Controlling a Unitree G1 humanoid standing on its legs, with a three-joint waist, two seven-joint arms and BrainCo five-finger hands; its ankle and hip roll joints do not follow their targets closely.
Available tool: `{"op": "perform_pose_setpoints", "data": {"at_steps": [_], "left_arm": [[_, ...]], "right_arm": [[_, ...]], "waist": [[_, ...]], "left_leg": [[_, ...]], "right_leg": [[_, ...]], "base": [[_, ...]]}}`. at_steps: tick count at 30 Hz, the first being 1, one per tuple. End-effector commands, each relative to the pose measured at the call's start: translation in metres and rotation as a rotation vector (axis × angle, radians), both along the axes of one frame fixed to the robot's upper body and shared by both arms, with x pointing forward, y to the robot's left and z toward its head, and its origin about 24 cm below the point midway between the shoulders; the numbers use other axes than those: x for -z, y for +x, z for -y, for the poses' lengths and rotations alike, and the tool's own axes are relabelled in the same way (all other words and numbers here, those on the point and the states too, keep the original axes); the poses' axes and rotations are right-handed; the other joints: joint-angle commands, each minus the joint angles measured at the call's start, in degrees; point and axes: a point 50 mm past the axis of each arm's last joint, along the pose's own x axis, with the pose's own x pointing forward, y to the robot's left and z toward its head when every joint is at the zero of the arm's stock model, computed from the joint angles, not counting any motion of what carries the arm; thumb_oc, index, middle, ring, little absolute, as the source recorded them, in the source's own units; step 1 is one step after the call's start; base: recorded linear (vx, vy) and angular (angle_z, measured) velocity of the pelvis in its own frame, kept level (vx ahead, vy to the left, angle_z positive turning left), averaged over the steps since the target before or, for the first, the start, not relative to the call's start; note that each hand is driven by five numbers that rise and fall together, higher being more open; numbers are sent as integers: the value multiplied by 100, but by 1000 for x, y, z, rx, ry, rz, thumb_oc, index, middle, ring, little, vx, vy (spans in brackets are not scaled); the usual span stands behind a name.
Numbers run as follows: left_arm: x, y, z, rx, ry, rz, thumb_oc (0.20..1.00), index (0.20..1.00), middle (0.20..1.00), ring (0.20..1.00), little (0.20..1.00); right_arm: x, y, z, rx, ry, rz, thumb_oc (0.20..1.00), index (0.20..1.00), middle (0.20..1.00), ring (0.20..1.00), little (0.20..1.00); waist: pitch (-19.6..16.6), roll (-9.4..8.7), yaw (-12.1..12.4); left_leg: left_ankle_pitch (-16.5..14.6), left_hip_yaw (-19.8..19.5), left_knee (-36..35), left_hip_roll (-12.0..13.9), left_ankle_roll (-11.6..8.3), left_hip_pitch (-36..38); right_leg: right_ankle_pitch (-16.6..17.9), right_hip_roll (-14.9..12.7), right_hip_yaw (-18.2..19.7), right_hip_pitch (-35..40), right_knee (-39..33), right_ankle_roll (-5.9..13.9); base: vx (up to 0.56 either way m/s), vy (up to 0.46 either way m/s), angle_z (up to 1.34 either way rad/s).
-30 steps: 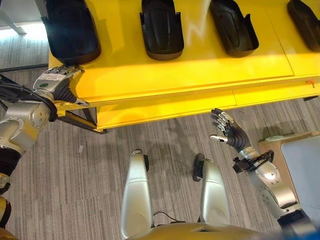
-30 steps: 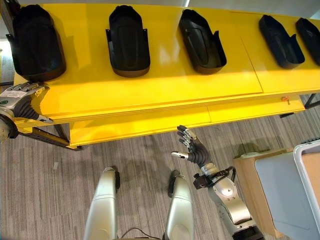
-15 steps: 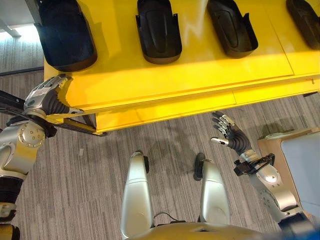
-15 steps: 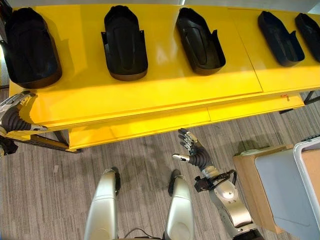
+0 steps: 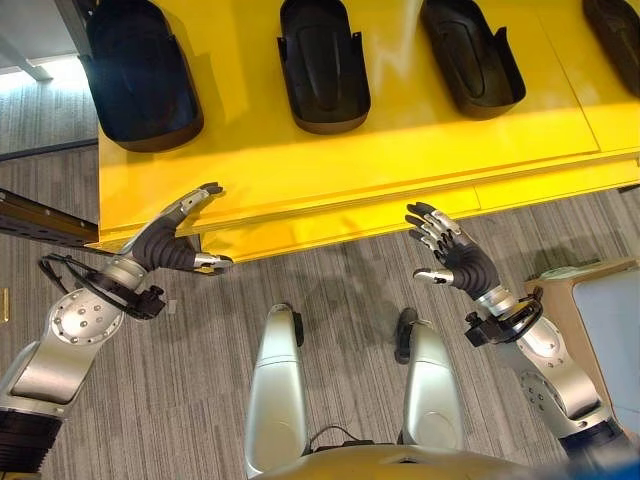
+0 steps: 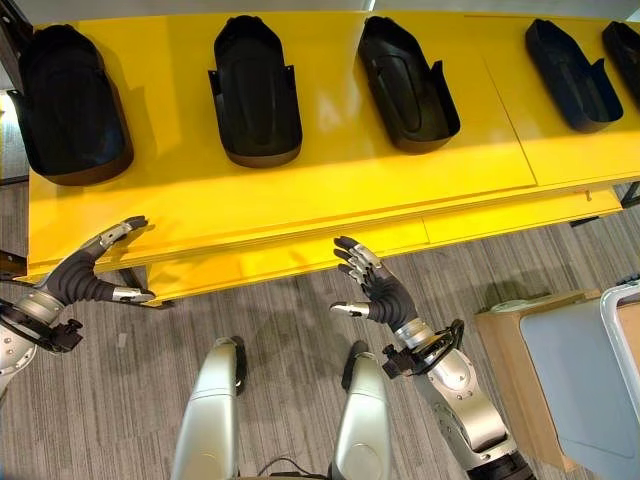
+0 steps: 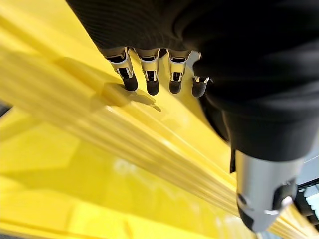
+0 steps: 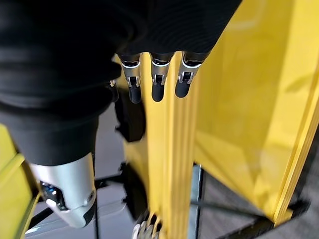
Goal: Move parts from the plastic box to the shelf.
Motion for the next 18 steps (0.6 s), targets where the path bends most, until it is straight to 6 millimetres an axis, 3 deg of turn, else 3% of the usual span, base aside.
{"op": "perform_pose_setpoints", "data": {"at_steps": [1,8,18], "left_arm": [[9,-7,20,122,-186,-19,1000,1000,1000,1000,1000],[22,-18,38,229,-352,-116,1000,1000,1000,1000,1000],[16,-7,66,160,-592,167,1000,1000,1000,1000,1000]], "right_arm": [[-28,-5,-3,-93,101,120,1000,1000,1000,1000,1000],[-38,-15,-10,-176,127,152,1000,1000,1000,1000,1000],[-53,-12,-5,-53,176,255,1000,1000,1000,1000,1000]], "waist": [[-84,101,-76],[-42,109,-60],[-14,-3,-23]], "left_leg": [[346,-21,-563,17,28,318],[377,-54,-599,-3,30,354],[399,-80,-698,-10,20,456]], "right_leg": [[35,-181,-48,-21,420,-73],[65,-213,-79,51,388,-52],[56,-246,-118,146,374,-40]], "base": [[0,0,0],[1,3,3],[3,-9,2]]}}
